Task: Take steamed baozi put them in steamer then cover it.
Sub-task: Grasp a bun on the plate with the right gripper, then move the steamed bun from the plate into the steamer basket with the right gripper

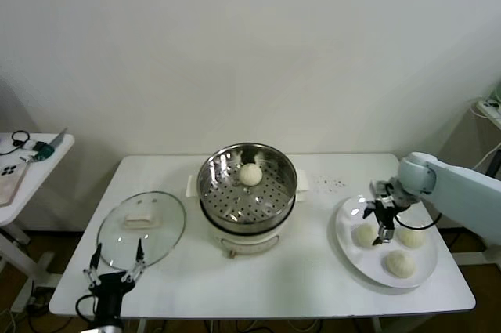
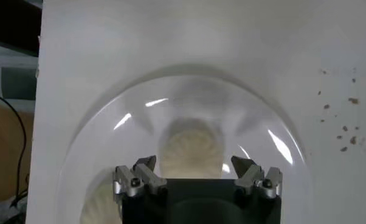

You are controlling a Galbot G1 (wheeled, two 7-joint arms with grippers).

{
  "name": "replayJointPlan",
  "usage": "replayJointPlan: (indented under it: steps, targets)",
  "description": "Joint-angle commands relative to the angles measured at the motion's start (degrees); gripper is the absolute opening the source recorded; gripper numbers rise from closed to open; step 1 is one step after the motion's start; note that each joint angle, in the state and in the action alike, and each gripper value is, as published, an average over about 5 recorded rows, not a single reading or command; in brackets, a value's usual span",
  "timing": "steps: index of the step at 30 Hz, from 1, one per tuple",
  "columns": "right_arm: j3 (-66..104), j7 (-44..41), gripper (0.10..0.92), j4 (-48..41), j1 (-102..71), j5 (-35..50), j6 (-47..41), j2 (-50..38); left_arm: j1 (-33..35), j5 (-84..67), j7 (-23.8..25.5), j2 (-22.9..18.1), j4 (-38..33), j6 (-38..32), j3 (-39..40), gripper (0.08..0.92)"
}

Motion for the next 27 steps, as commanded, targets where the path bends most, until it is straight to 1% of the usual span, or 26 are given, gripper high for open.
replayJointPlan:
  steps: [1,9,11,14,17,22,27]
  targets:
    - [1.77,-0.20,0.823,-1.74,-2.64,-0.95,-0.22,0.31,-0.02,0.08,0.00,-0.04,0.14,-0.08,0.08,0.823]
    - [3.46,0.04,0.819,-3.23,-4.15,-1.76,-0.13,1.51,-0.15,0.45,0.00,-0.05,0.31,-0.08,0.22,0.823]
    - [3.78,0.08,0.797,-3.44,-4.28,-1.75,-0.16,1.81,-0.13,0.47,-0.01,-0.06,0.30,-0.09,0.22,0.823]
    - [3.93,0.03,0.736,-3.59,-4.25,-1.68,-0.18,2.08,-0.11,0.49,-0.01,-0.08,0.20,-0.08,0.20,0.823]
    - [4.01,-0.04,0.695,-3.47,-4.15,-1.52,-0.21,2.01,-0.14,0.49,-0.03,-0.09,0.11,-0.06,0.14,0.823]
    - [3.64,0.00,0.669,-2.76,-2.94,-0.57,-0.43,1.45,-0.13,0.47,-0.04,-0.10,0.01,-0.07,0.12,0.823]
    - [0.74,0.49,0.662,-1.15,3.59,4.33,-1.48,0.44,0.00,0.43,-0.04,-0.10,-0.15,-0.09,0.16,0.823]
